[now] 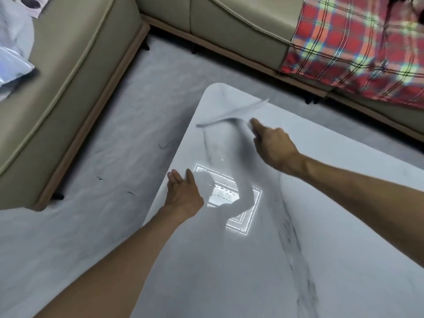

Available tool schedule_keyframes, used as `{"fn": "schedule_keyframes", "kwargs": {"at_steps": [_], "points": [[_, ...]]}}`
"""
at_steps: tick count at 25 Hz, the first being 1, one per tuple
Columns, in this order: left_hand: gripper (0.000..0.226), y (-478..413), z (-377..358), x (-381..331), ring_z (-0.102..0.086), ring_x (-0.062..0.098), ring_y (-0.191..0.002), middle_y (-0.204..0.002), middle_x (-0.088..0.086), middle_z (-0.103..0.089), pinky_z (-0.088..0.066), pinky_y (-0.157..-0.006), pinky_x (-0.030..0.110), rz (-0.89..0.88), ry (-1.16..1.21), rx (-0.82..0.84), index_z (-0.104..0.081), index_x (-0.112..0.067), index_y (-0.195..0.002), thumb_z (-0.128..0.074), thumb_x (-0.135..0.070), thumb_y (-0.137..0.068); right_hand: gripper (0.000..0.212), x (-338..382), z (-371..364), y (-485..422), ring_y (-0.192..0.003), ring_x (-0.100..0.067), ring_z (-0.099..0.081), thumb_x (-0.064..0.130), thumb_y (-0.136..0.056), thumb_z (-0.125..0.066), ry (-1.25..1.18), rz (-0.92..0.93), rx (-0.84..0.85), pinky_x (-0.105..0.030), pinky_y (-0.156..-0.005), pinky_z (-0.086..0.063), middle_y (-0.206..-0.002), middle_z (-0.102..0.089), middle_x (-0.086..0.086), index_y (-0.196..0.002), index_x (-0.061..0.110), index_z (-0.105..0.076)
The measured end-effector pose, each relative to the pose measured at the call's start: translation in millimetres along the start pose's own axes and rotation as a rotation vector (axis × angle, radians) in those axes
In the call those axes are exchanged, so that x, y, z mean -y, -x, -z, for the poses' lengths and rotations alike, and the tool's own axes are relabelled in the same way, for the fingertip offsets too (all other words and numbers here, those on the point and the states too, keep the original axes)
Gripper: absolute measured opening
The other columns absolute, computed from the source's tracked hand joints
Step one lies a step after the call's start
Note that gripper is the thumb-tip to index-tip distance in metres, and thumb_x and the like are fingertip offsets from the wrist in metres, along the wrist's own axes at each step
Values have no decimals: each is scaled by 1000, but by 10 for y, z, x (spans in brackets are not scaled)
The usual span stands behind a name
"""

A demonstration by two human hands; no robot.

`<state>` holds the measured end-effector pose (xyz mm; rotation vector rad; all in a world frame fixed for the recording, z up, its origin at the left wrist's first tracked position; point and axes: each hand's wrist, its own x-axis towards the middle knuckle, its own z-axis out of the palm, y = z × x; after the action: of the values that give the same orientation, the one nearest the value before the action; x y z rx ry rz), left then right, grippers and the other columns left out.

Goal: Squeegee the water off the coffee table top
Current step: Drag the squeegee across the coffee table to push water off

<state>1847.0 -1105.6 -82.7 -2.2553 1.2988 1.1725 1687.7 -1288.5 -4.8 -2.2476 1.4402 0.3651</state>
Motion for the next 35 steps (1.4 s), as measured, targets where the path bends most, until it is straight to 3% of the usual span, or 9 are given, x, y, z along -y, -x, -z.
{"fn": "schedule_keyframes", "kwargs": {"at_steps": [7, 11, 13, 19, 22, 27, 29, 31, 35], "points": [[81, 43, 103, -29, 9, 48, -145, -153, 37, 13, -12, -121, 45, 11, 9, 59, 10, -5, -152, -42, -26, -93, 51, -362, 298, 761, -93, -45, -60, 23, -98, -41, -1, -63, 121, -39, -77, -48, -103, -66, -24, -148, 27, -31], [78, 9, 147, -74, 9, 49, -145, -153, 38, 12, -13, -119, 46, 34, -6, 77, 9, -4, -152, -41, -22, -94, 19, -403, 468, 139, -57, -38, -65, 15, -95, -38, -227, -259, -20, -25, -30, -40, -81, -68, -23, -110, 16, -48], [74, -10, 135, -101, 7, 51, -144, -152, 40, 9, -13, -118, 47, 48, -22, 73, 8, -2, -152, -37, -18, -95, 9, -457, 377, 56, -51, -34, -59, 14, -94, -34, -295, -351, -9, -23, -31, -37, -86, -63, -26, -99, 16, -42], [74, 2, 115, -100, 7, 52, -143, -151, 41, 10, -15, -118, 48, 45, -47, 77, 10, -1, -151, -36, -14, -94, 44, -626, -107, 996, -61, -32, -47, 20, -99, -35, -104, -255, 150, -33, -51, -38, -87, -58, -19, -142, 22, -28], [72, 12, 148, -116, 7, 53, -143, -150, 42, 10, -14, -118, 49, 47, -40, 86, 10, 0, -151, -33, -12, -94, 48, -611, 31, 1320, -56, -25, -43, 23, -101, -35, -100, -315, 290, -27, -44, -28, -100, -60, -22, -148, 21, -24], [70, -12, 128, -100, 6, 54, -143, -150, 43, 10, -12, -118, 48, 43, -24, 69, 9, 0, -151, -31, -13, -96, 6, -271, 422, 237, -55, -32, -48, 19, -97, -39, -163, -187, -8, -28, -36, -32, -89, -62, -26, -100, 15, -35], [71, -33, 94, -83, 5, 54, -143, -150, 43, 9, -12, -119, 47, 40, -41, 45, 10, 1, -150, -33, -14, -95, 15, -2, 435, -353, -51, -29, -45, 20, -98, -40, -170, -169, -28, -27, -25, -35, -94, -62, -23, -84, 15, -39], [73, -42, 49, -69, 3, 54, -143, -150, 43, 8, -14, -119, 46, 32, -69, 26, 10, 0, -151, -35, -16, -95, 20, 221, 316, -676, -54, -27, -45, 21, -98, -40, -97, -147, -29, -19, -31, -40, -106, -65, -23, -79, 16, -44], [75, -52, 6, -26, 5, 53, -143, -151, 42, 9, -14, -118, 46, 25, -75, 24, 10, -1, -151, -36, -12, -92, 29, 197, -54, -307, -90, -44, -58, 23, -98, -38, -73, -26, -30, -37, -62, -37, -108, -62, -24, -125, 12, -44]]}}
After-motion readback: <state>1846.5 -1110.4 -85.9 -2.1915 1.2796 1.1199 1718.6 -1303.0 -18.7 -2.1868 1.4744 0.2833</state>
